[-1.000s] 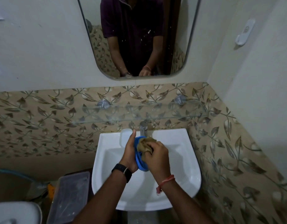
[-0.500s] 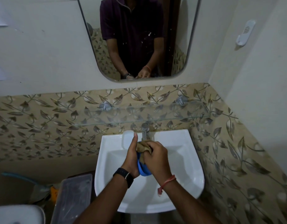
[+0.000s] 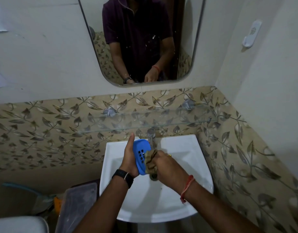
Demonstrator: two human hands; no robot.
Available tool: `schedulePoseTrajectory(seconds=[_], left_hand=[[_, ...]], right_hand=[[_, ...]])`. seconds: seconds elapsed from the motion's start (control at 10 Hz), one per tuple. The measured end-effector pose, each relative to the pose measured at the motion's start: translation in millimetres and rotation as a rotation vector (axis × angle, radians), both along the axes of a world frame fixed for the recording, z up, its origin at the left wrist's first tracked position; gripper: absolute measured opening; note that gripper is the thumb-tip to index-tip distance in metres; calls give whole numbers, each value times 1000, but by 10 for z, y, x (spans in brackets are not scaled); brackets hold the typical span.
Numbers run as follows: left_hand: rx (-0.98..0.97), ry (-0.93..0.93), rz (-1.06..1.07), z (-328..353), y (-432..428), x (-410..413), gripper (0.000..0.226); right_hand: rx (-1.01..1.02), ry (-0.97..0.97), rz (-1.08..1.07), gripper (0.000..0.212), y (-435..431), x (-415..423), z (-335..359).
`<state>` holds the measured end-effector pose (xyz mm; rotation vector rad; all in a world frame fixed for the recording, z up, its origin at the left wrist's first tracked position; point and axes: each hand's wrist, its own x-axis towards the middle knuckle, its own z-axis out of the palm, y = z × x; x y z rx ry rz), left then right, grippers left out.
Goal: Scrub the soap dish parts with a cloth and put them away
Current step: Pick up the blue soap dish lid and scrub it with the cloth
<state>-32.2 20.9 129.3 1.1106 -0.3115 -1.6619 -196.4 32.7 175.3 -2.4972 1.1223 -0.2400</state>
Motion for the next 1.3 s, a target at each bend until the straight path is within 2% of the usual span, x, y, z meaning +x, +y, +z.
schedulePoseTrajectory(seconds=[0.1, 0.2, 0.3, 0.4, 0.5, 0.6, 0.7, 0.8, 0.9, 1.0, 1.1, 1.2, 1.3], left_hand=[[-29, -25, -41, 18, 6, -61, 86], [-56, -111, -22, -81, 42, -127, 86], [-87, -105, 32, -100, 123, -190, 78], [-139, -68, 32, -23, 154, -276, 78], [-151, -34, -31, 68, 193, -411, 73], [-182, -36, -7, 29, 232, -467, 70], [-157, -25, 34, 33, 230, -458, 65], [-161, -2, 31, 43, 197, -384, 65], [-138, -4, 35, 0, 178, -265, 74], [-138, -70, 121, -4, 134, -178, 74], [-106, -82, 111, 13, 135, -216, 77], [-101, -74, 97, 42, 131, -258, 80], [-137, -66, 90, 84, 117, -259, 80]], right_hand=[[193, -258, -12, 26, 142, 62, -66], [397, -268, -92, 14, 169, 89, -146], [767, -473, -186, 13, 187, 22, -181], [1183, -920, -266, 11, 191, 0, -122], [1312, -1306, -500, 18, 147, 123, -53], [1262, -1538, -717, 21, 123, 268, -25], [953, -1278, -706, 13, 220, 361, -85], [621, -972, -478, 10, 166, 248, -130], [498, -604, -230, 20, 95, 68, -125], [312, -380, -135, 23, 166, -41, -212], [102, -316, -258, 16, 145, -94, -306], [216, -483, -494, 27, 100, 2, -246], [466, -745, -737, 38, 46, 179, -198]])
